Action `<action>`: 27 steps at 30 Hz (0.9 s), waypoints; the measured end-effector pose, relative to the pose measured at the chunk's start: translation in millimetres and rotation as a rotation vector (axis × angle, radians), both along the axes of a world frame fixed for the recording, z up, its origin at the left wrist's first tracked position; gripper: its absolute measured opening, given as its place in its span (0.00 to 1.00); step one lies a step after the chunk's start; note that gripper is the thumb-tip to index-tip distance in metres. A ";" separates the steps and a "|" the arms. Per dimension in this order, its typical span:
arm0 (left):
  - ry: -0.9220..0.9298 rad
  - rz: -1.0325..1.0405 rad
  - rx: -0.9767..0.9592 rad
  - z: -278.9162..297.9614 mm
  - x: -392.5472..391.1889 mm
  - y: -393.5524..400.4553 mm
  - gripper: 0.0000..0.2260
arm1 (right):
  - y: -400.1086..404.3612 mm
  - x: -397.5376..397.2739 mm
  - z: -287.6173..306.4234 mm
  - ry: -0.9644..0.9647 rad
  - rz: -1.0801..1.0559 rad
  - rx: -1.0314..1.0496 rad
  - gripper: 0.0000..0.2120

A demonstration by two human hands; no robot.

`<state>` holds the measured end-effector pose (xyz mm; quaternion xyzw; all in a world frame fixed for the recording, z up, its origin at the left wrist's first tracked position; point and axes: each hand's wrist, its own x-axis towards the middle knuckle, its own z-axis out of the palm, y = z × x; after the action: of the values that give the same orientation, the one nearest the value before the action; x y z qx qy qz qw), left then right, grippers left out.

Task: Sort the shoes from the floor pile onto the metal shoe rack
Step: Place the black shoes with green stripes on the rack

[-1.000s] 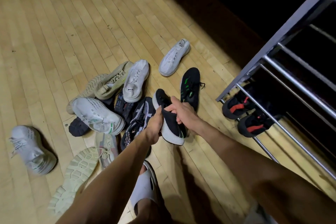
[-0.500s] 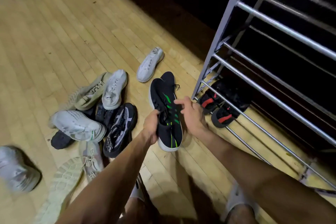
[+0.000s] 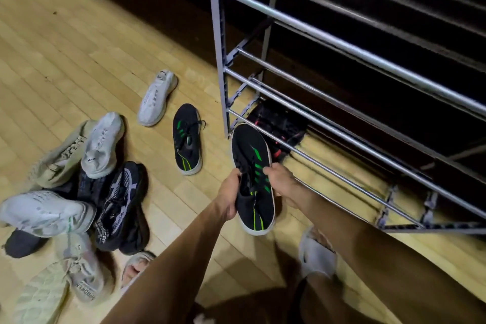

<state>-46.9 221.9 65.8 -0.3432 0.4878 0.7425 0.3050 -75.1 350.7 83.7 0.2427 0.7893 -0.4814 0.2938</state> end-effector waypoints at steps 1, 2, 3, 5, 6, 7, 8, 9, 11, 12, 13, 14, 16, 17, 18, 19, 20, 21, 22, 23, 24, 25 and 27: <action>-0.005 -0.009 -0.004 -2.8 0.8 6.6 0.22 | 8.7 0.4 -5.1 -0.014 0.006 -0.014 0.13; -0.009 -0.025 -0.008 -4.0 1.5 12.7 0.22 | 16.5 1.5 -6.1 -0.033 0.016 -0.026 0.12; -0.020 -0.049 -0.018 -7.4 2.6 18.4 0.21 | 24.2 2.9 -11.2 -0.060 0.029 -0.043 0.12; -0.052 -0.078 -0.068 -13.6 5.7 29.7 0.20 | 38.4 6.4 -15.8 -0.139 0.050 -0.059 0.12; -0.076 -0.096 -0.106 -15.6 8.0 34.9 0.19 | 44.6 9.6 -13.6 -0.188 0.062 -0.056 0.12; -0.088 -0.106 -0.142 -19.4 9.9 40.4 0.18 | 51.9 12.7 -13.7 -0.228 0.066 -0.053 0.14; -0.099 -0.127 -0.165 -22.6 10.9 45.8 0.19 | 58.9 15.3 -13.9 -0.261 0.063 -0.041 0.15; -0.099 -0.149 -0.162 -26.6 10.1 51.0 0.20 | 65.9 17.3 -16.3 -0.275 0.048 -0.043 0.16; -0.090 -0.170 -0.136 -24.1 7.6 64.5 0.21 | 79.5 20.2 -19.9 -0.278 -0.004 -0.066 0.16; -0.075 -0.180 -0.100 -19.8 5.5 71.6 0.21 | 86.3 20.7 -21.3 -0.272 -0.032 -0.078 0.15; -0.065 -0.194 -0.044 -18.5 2.9 79.1 0.21 | 93.4 20.7 -25.8 -0.259 -0.066 -0.089 0.15; -0.054 -0.200 0.013 -16.3 -0.1 86.8 0.22 | 101.4 21.1 -29.6 -0.247 -0.105 -0.096 0.15; -0.031 -0.192 0.083 -14.3 -5.4 101.5 0.24 | 117.9 23.3 -35.3 -0.223 -0.194 -0.088 0.14; -0.026 -0.190 0.094 -15.5 -6.9 108.6 0.25 | 126.5 24.9 -38.7 -0.208 -0.239 -0.080 0.13; -0.027 -0.201 0.102 -16.4 -7.6 115.8 0.25 | 134.0 26.9 -40.1 -0.191 -0.285 -0.078 0.11; -0.031 -0.212 0.088 -17.6 -7.6 122.9 0.26 | 142.0 28.9 -42.5 -0.174 -0.340 -0.080 0.09; -0.034 -0.234 0.050 -19.6 -7.1 129.3 0.26 | 149.5 30.3 -44.3 -0.158 -0.405 -0.086 0.08; -0.029 -0.265 0.008 -22.4 -6.4 135.8 0.26 | 157.0 31.1 -46.8 -0.144 -0.477 -0.094 0.09; -0.025 -0.292 -0.022 -23.6 -6.0 141.9 0.27 | 165.1 32.2 -50.0 -0.130 -0.550 -0.094 0.10; -0.022 -0.329 -0.041 -28.5 -5.4 147.5 0.29 | 173.3 33.8 -52.9 -0.111 -0.615 -0.084 0.10; -0.029 -0.354 -0.052 -33.7 -5.0 152.7 0.30 | 181.1 36.4 -55.9 -0.095 -0.659 -0.073 0.11; -0.033 -0.376 -0.064 -36.2 -4.7 158.5 0.30 | 189.4 39.1 -59.0 -0.080 -0.684 -0.066 0.12; -0.048 -0.445 -0.050 -40.0 -4.6 169.7 0.31 | 206.9 45.2 -66.1 -0.067 -0.693 -0.052 0.15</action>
<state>-51.5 391.6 25.8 -0.2520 0.5623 0.6363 0.4642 -29.9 557.6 17.6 0.5042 0.6375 -0.5643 0.1446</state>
